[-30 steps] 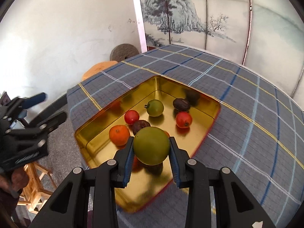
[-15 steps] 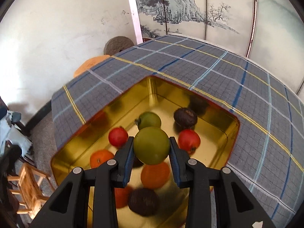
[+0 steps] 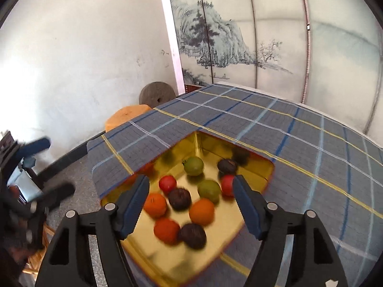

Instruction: Organize fruits

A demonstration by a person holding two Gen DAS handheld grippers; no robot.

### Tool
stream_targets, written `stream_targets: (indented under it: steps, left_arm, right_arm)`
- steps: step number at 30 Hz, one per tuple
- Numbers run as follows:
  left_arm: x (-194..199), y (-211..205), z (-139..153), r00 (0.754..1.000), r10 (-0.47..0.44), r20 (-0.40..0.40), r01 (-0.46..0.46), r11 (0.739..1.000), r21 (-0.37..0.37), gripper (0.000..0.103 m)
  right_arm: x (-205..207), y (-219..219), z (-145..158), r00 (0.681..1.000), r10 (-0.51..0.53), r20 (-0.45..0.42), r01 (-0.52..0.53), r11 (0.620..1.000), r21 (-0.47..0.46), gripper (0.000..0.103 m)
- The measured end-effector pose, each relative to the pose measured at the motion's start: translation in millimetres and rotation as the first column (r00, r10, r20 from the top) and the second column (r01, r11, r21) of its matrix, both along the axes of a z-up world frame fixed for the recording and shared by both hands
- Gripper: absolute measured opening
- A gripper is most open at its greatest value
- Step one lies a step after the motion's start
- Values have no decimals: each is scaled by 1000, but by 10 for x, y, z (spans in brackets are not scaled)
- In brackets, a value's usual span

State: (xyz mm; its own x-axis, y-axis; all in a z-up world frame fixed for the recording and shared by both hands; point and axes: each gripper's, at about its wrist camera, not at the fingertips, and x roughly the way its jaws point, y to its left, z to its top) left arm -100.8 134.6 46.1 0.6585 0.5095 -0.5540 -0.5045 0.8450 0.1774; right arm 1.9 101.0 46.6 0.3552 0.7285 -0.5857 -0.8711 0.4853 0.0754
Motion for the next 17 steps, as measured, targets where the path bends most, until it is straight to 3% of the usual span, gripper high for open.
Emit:
stream_targets:
  steps: [6, 9, 14, 17]
  left_arm:
    - [85, -164, 92, 998, -69, 9, 70, 996, -62, 103]
    - [154, -271, 156, 996, -88, 31, 90, 994, -57, 103]
    - [286, -496, 268, 994, -104, 35, 104, 994, -19, 103]
    - [426, -582, 284, 995, -98, -8, 98, 995, -36, 103]
  right_arm:
    - [-32, -577, -67, 998, -65, 11, 65, 998, -21, 70]
    - [92, -947, -137, 991, -133, 13, 133, 990, -38, 72]
    - [580, -1578, -271, 961, -276, 23, 277, 956, -99, 76]
    - [1062, -1982, -357, 920, -390, 40, 391, 905, -167, 85]
